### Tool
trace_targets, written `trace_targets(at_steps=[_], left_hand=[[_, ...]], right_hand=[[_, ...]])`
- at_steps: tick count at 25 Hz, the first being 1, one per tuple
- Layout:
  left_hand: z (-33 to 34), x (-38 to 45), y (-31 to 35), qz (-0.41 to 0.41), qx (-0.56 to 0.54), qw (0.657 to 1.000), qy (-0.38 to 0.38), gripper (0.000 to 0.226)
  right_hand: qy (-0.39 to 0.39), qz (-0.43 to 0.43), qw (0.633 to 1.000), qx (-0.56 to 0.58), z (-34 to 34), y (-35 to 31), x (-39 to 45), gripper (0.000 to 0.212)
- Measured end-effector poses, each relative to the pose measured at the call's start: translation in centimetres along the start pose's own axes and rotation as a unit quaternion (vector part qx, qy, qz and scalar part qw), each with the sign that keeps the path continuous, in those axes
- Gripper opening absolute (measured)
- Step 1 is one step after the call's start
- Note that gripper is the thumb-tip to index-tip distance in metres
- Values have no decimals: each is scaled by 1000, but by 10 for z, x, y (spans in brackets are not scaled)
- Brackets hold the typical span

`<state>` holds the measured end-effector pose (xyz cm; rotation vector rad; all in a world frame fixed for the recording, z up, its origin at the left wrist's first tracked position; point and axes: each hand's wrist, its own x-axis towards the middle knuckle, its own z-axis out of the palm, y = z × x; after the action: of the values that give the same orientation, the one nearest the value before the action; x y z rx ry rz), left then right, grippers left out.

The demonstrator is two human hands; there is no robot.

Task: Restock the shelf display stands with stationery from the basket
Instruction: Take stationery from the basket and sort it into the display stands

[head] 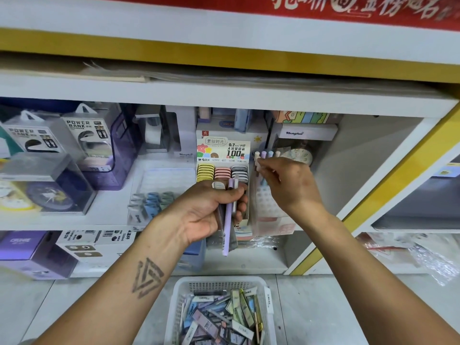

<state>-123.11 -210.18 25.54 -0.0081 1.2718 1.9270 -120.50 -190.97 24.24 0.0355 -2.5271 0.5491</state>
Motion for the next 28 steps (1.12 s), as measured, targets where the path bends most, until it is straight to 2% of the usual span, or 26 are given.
trace_targets(at_steps=[1, 3, 5, 7, 10, 13, 15, 17, 19, 21, 22, 25, 28], left_hand=[[1, 0, -1, 5, 3, 1000, 0, 22], [3, 0, -1, 18, 9, 1000, 6, 13], [5, 2, 0, 38, -1, 999, 26, 9], [5, 7, 1, 72, -25, 996, 56, 12], [5, 12, 2, 113, -74, 987, 90, 11], [5, 12, 1, 130, -90, 982, 100, 9], [3, 12, 4, 135, -111, 979, 104, 16], [-1, 11, 8, 136, -124, 976, 114, 27], [-5, 10, 12, 138, -126, 975, 121, 27], [-4, 10, 13, 143, -117, 976, 117, 24], [-2, 9, 12, 141, -109, 977, 114, 23], [7, 8, 6, 118, -88, 985, 93, 17], [12, 9, 1, 95, -84, 988, 85, 19]], right_hand=[[11, 1, 1000, -7, -1, -5, 1, 17], [5, 69, 995, 76, -5, -16, 3, 16], [-78, 175, 950, 248, -11, -24, 5, 27], [-189, 207, 893, 352, -16, -29, 3, 40], [-280, 167, 883, 337, -15, -36, -4, 41], [-284, 181, 879, 338, -11, -38, -5, 43], [-298, 177, 867, 358, -13, -38, -5, 44], [-326, 159, 857, 367, -18, -36, -5, 53], [-350, 138, 856, 355, -28, -31, -6, 73], [-326, 130, 861, 369, -41, -23, -4, 94], [-286, 130, 865, 392, -47, -18, -2, 98], [-127, 137, 897, 400, -55, -3, 4, 90], [-6, 125, 952, 280, -47, 8, 6, 69]])
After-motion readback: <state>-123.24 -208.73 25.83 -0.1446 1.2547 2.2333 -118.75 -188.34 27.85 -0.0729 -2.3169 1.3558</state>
